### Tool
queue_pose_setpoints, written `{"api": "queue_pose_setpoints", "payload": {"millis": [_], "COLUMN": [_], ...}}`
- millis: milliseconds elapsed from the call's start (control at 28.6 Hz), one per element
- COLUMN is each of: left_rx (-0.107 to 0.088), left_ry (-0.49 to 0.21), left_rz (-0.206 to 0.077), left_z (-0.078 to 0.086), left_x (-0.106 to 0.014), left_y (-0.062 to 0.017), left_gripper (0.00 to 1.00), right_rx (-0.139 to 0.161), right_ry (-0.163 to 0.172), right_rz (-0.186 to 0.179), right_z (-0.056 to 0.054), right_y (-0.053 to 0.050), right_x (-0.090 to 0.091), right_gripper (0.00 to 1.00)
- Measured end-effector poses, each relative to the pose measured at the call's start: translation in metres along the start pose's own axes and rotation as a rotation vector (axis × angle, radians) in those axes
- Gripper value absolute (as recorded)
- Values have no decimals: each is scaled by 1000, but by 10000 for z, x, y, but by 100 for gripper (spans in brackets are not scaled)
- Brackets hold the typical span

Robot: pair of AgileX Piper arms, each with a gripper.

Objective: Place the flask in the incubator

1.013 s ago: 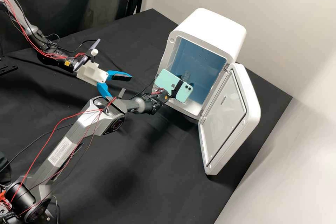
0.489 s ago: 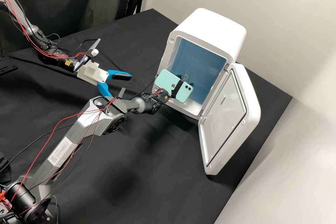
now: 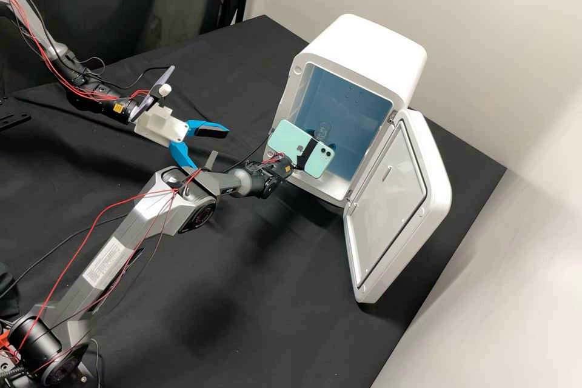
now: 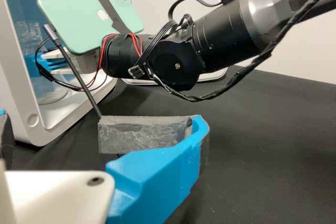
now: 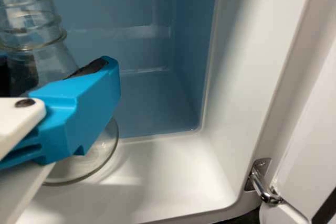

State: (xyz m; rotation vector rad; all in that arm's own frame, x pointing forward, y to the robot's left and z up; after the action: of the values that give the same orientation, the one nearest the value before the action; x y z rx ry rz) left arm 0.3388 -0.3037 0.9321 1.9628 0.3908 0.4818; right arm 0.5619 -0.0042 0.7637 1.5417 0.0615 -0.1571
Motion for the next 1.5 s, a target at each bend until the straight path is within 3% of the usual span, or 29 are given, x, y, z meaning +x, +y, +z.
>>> {"api": "queue_pose_setpoints", "payload": {"millis": [664, 699, 1502], "left_rx": [4, 4, 4], "left_ry": [-3, -3, -2], "left_rz": [-1, -1, -3], "left_z": [3, 3, 1], "left_x": [0, 0, -2], "left_y": [-1, -1, -6], "left_gripper": [100, 100, 100], "right_rx": [0, 0, -2], "right_ry": [0, 0, 1], "right_rz": [0, 0, 1], "right_z": [0, 0, -1], "right_y": [0, 0, 1], "right_x": [0, 0, 0], "right_gripper": [0, 100, 100]}}
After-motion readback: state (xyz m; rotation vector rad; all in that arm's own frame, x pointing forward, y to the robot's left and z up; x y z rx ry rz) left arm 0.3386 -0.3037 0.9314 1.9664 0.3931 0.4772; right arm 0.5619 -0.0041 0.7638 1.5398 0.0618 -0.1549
